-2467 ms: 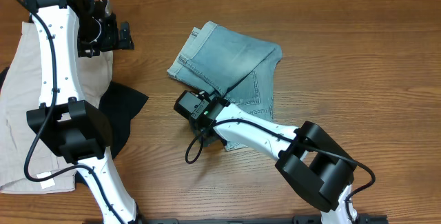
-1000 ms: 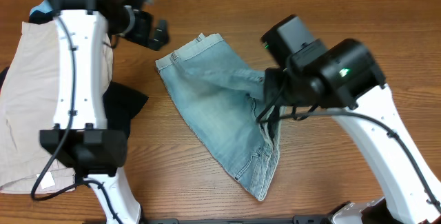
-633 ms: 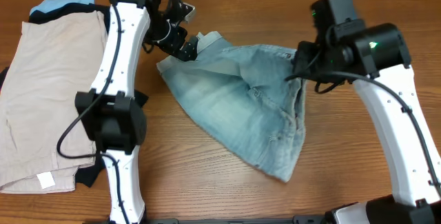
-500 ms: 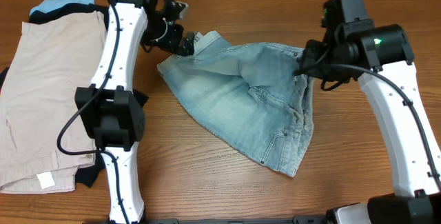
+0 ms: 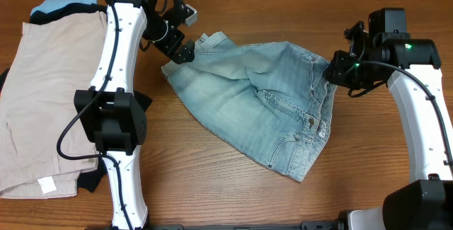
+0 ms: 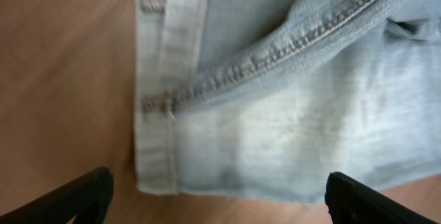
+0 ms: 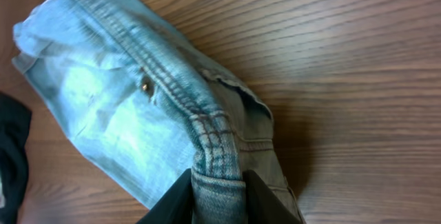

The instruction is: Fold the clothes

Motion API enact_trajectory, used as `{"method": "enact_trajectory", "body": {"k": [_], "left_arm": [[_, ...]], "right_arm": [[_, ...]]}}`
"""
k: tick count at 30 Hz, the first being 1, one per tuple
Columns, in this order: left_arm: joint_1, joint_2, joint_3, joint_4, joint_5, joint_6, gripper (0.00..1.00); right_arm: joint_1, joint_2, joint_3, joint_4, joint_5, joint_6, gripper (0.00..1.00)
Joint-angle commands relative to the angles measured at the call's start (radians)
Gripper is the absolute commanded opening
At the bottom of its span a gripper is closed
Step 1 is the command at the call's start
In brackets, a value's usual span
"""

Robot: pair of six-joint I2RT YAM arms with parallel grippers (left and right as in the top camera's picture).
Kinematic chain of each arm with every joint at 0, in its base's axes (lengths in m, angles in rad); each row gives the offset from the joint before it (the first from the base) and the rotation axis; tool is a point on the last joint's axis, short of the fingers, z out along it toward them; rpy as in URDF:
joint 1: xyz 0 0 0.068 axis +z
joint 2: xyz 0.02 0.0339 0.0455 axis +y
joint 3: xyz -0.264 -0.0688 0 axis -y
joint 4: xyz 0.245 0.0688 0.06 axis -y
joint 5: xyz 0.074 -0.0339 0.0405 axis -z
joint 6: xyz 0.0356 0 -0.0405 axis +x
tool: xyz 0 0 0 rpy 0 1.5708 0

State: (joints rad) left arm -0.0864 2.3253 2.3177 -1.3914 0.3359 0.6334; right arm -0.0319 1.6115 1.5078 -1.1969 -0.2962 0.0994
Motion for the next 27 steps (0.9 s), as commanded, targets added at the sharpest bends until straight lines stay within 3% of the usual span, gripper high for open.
{"method": "enact_trajectory", "body": {"k": [1,7,14,15,17,19,20,22,27], "left_arm": [[-0.021,0.032,0.008,0.039,-0.003,0.117,1.00],[-0.063,0.126,0.008,0.069,-0.022,0.206,1.00],[-0.082,0.209,0.008,0.135,-0.016,0.204,1.00],[-0.082,0.218,0.008,0.148,-0.018,0.194,0.96],[-0.082,0.220,0.008,0.164,-0.018,0.149,0.86],[-0.079,0.213,0.010,0.171,-0.038,0.095,0.67],[-0.076,0.205,0.018,0.169,-0.066,0.053,0.31],[-0.068,0.187,0.041,0.158,-0.123,-0.044,0.06],[-0.050,0.114,0.152,0.080,-0.238,-0.208,0.04]], "right_arm": [[0.002,-0.016,-0.005,0.008,-0.050,-0.056,0.25],[0.002,-0.016,-0.005,0.009,-0.049,-0.056,0.25],[0.002,-0.016,-0.005,0.007,-0.049,-0.055,0.25],[0.002,-0.016,-0.005,0.007,-0.049,-0.055,0.25],[0.002,-0.016,-0.005,0.007,-0.046,-0.055,0.25],[0.002,-0.016,-0.005,0.011,-0.045,-0.055,0.25],[0.002,-0.016,-0.005,0.015,-0.045,-0.055,0.25],[0.000,-0.018,-0.001,0.018,-0.045,-0.055,0.25],[-0.003,-0.039,0.056,-0.004,-0.046,-0.043,0.25]]}}
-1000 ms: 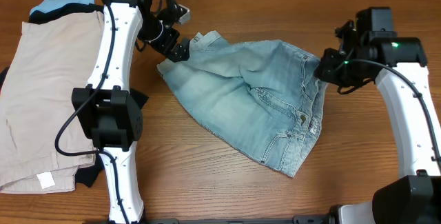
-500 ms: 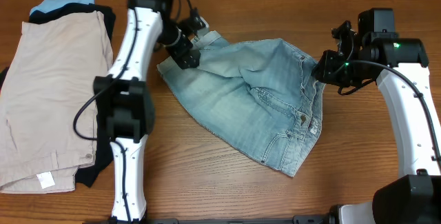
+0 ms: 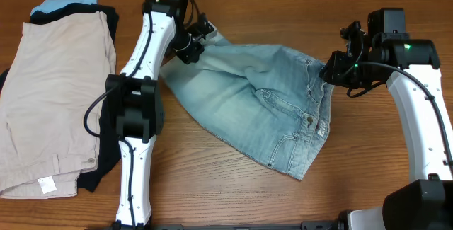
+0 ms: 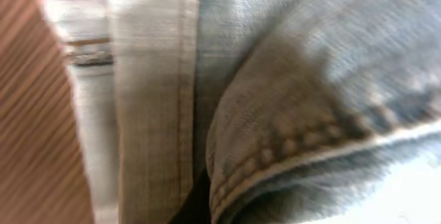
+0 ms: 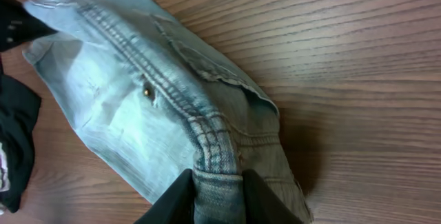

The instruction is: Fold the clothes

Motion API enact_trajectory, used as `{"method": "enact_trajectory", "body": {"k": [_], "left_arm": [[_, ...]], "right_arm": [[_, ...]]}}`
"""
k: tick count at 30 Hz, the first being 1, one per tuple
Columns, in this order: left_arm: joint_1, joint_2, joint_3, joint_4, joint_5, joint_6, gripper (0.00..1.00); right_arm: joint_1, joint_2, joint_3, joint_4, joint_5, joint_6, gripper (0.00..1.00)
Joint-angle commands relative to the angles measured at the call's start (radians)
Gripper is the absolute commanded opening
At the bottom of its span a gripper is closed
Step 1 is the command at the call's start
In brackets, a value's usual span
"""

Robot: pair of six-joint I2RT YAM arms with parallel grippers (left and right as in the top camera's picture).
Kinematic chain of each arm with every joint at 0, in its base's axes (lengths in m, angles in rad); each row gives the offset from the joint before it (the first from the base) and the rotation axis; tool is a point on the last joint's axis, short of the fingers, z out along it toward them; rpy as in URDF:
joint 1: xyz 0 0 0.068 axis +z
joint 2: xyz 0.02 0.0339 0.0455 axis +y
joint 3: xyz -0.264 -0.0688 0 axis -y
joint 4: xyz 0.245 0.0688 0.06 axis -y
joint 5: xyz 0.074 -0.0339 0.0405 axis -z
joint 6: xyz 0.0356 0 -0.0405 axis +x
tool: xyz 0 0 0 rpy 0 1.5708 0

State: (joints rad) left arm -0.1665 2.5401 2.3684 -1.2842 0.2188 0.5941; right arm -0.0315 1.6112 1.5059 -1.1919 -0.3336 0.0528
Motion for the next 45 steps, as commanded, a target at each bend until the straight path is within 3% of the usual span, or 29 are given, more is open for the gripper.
{"method": "enact_trajectory", "body": {"k": [1,6,17,18,25,31,34,35,38,45], "left_arm": [[0.035,-0.122,0.136,-0.045,-0.155,-0.217,0.04],[0.056,-0.254,0.311,-0.148,-0.235,-0.388,0.04],[0.058,-0.640,0.384,-0.266,-0.294,-0.390,0.04],[0.058,-0.673,0.384,-0.275,-0.294,-0.390,0.04],[0.055,-0.790,0.384,-0.274,-0.225,-0.394,0.04],[0.055,-0.781,0.383,-0.274,-0.217,-0.434,0.04],[0.055,-0.775,0.383,-0.274,-0.200,-0.438,0.04],[0.055,-0.775,0.383,-0.274,-0.192,-0.439,0.04],[0.055,-0.775,0.383,-0.275,-0.192,-0.439,0.04],[0.055,-0.775,0.383,-0.276,-0.147,-0.446,0.04]], "right_arm": [[-0.003,-0.048,0.073,-0.020,-0.008,0.004,0.25],[-0.004,-0.136,0.163,-0.095,0.022,0.037,0.24],[-0.004,-0.386,0.386,-0.244,0.130,0.099,0.23],[-0.004,-0.404,0.409,-0.257,0.140,0.109,0.20],[-0.003,-0.496,0.451,-0.305,0.111,0.124,0.20],[-0.003,-0.459,0.384,-0.342,0.003,0.069,0.34],[-0.001,-0.414,0.264,-0.277,-0.129,0.023,0.46],[0.006,-0.386,0.183,-0.210,-0.212,0.017,0.53],[0.052,-0.331,0.044,-0.057,-0.330,0.022,0.63],[0.209,-0.127,-0.183,0.386,-0.492,0.209,0.75]]}}
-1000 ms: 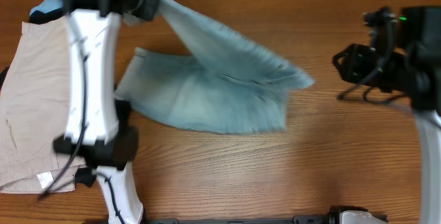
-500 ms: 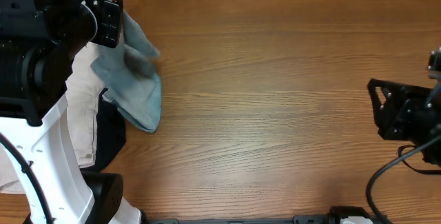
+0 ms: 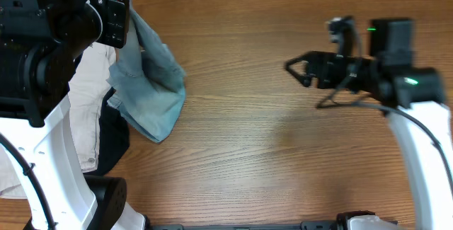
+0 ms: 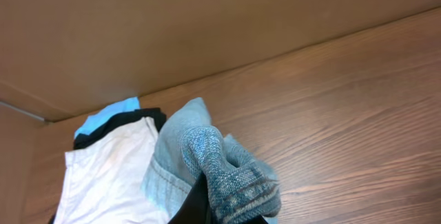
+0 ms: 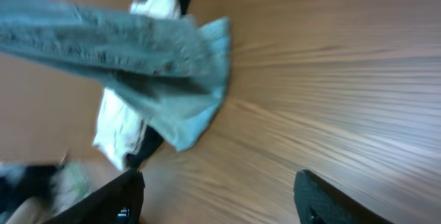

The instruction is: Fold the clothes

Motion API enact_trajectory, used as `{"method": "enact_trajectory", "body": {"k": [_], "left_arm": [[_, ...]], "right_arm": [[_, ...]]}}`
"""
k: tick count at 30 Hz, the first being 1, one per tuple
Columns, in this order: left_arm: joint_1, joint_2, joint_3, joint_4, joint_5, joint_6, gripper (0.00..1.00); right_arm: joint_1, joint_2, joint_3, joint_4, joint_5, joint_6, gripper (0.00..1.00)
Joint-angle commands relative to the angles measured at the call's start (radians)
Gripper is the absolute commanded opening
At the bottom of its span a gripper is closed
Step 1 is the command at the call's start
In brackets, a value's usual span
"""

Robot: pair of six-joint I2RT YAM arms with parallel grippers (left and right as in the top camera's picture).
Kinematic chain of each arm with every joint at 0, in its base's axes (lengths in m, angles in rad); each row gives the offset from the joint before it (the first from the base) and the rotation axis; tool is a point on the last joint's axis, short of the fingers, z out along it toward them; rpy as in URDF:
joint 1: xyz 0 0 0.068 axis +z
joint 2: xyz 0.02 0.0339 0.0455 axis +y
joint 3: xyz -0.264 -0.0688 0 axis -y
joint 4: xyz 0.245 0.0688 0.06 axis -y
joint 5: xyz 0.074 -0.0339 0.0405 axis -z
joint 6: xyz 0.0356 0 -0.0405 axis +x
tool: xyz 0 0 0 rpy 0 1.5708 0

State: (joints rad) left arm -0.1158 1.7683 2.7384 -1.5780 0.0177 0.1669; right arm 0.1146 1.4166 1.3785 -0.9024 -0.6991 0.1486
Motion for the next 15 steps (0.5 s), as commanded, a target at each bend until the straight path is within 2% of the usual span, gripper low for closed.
{"method": "enact_trajectory", "body": {"k": [1,10,15], "left_arm": [[0.004,-0.003,0.013,0.018,0.062,-0.018,0.04],[0.004,-0.003,0.013,-0.008,0.062,-0.019,0.04],[0.004,-0.003,0.013,-0.014,0.061,-0.019,0.04]], "right_arm": [[0.090,0.110,-0.074,0.167,-0.135,0.148,0.75],[0.229,0.453,-0.105,0.743,-0.193,0.511,0.83],[0.264,0.576,-0.105,0.858,-0.193,0.718,0.89]]}}
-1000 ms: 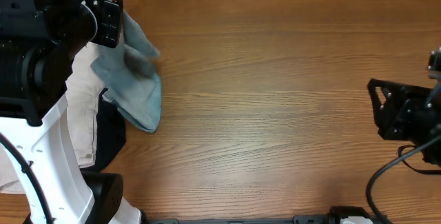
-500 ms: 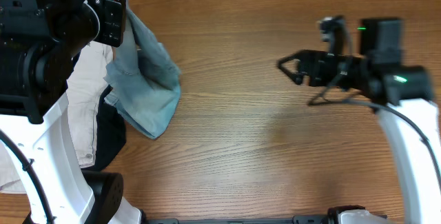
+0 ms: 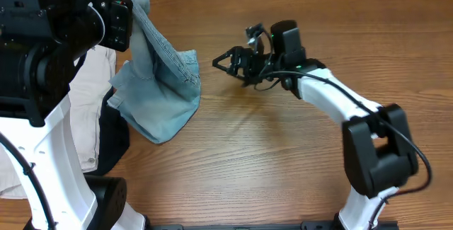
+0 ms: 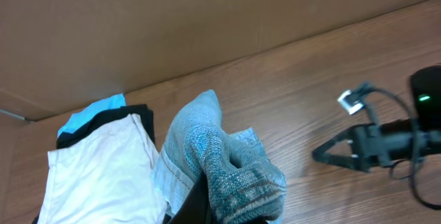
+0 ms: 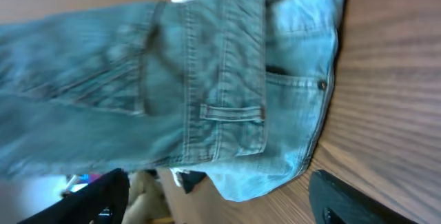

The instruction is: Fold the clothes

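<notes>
The light blue denim shorts [image 3: 159, 88] hang in the air at the table's left side. My left gripper [image 4: 222, 207] is shut on a bunched fold of them, high above the table. My right gripper [image 3: 228, 63] is open and points left, a short way from the hanging cloth's right edge. The right wrist view shows the shorts [image 5: 227, 93] spread ahead with a belt loop and a rivet, and both fingers [image 5: 96, 198] wide apart with nothing between them. The left wrist view looks down on the right gripper [image 4: 337, 151].
A stack of clothes lies at the far left: a beige garment [image 4: 103, 172] on top, black [image 4: 103, 122] and light blue [image 4: 89, 114] pieces under it. My raised left arm [image 3: 49, 53] hides much of the stack in the overhead view. A cardboard wall [image 4: 172, 24] runs behind the table.
My right gripper, still open, has moved from the table's right side to the middle, close to the hanging shorts. The shorts hang a little further right, still in my left gripper.
The shorts lay flat mid-table, my right gripper shut on the waistband and my left open over a leg hem. Then my left was down on that hem. Later my left held the shorts high at the left and my right was open; now it is beside them.
</notes>
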Motion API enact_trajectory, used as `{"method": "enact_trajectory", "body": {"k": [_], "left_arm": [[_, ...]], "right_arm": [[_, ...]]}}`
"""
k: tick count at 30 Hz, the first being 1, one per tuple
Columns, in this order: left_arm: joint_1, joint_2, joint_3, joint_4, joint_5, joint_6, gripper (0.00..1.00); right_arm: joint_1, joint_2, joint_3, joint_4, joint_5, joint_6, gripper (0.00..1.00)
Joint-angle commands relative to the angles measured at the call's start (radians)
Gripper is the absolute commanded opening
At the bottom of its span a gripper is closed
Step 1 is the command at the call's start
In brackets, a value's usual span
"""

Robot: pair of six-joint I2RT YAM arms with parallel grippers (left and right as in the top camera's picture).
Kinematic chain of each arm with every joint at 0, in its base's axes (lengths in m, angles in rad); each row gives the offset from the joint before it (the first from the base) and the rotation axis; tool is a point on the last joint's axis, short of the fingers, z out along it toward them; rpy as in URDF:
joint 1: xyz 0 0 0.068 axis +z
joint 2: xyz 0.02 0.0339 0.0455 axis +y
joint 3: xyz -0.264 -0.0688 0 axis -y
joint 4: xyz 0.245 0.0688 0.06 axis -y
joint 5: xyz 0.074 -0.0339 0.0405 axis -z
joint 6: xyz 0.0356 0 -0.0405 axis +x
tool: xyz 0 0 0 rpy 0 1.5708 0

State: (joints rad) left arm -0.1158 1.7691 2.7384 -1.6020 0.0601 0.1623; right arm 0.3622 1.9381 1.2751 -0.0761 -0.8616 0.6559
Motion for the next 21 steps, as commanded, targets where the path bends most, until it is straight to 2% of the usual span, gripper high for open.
{"method": "enact_trajectory", "body": {"k": [1,6,12,21], "left_arm": [[0.004,-0.004,0.013,0.008,0.019,-0.014,0.04],[0.004,-0.004,0.012,-0.003,0.019,-0.014,0.04],[0.004,-0.003,0.012,-0.002,0.019,-0.014,0.04],[0.004,-0.004,0.012,-0.002,0.019,-0.014,0.04]], "right_arm": [[0.019,0.071,-0.001,0.039,-0.031,0.246,0.89],[0.040,0.139,-0.001,0.160,-0.041,0.401,0.95],[0.101,0.166,-0.001,0.310,-0.043,0.513,0.95],[0.203,0.166,-0.002,0.254,0.080,0.531,0.95]]}}
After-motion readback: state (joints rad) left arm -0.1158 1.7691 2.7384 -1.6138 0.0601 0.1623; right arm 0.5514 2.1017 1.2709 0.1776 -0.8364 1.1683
